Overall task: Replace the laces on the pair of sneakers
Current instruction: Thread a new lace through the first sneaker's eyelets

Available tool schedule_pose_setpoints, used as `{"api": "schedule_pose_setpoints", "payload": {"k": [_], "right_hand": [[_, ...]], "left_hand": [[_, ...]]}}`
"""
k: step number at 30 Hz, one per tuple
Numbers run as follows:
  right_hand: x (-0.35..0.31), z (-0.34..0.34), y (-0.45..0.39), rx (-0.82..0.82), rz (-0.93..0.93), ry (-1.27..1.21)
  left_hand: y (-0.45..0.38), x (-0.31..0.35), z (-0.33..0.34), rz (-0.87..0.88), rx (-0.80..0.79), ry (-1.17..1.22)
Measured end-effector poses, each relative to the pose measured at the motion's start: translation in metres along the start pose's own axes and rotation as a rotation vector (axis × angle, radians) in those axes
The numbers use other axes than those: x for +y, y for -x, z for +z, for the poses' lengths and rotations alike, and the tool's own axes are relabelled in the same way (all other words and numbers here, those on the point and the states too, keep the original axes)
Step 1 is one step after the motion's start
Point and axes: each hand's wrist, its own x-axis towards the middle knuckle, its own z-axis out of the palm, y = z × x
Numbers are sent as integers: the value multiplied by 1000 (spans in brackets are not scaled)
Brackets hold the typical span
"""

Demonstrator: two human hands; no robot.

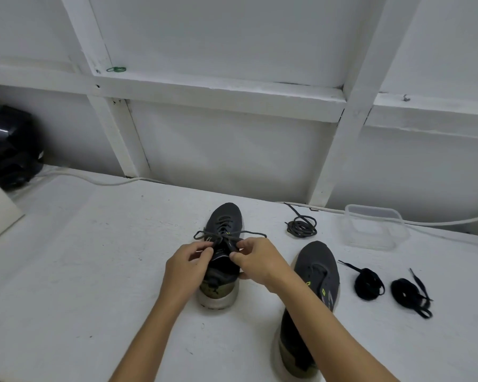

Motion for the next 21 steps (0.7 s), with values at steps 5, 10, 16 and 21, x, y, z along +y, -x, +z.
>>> {"api": "schedule_pose_setpoints", "payload": {"k": [5,10,16,21], "right_hand": [[3,23,-1,49,17,-31],[6,19,1,62,24,0],[-5,-13,10,84,-24,92],[3,-53,38,396,-160,100]], "left_hand": [[-6,-11,-16,39,12,-19],[-8,-13,-19,41,-42,-35],[-3,21,-9,317,16,-218],[16,56,29,475,-112,-91]]}}
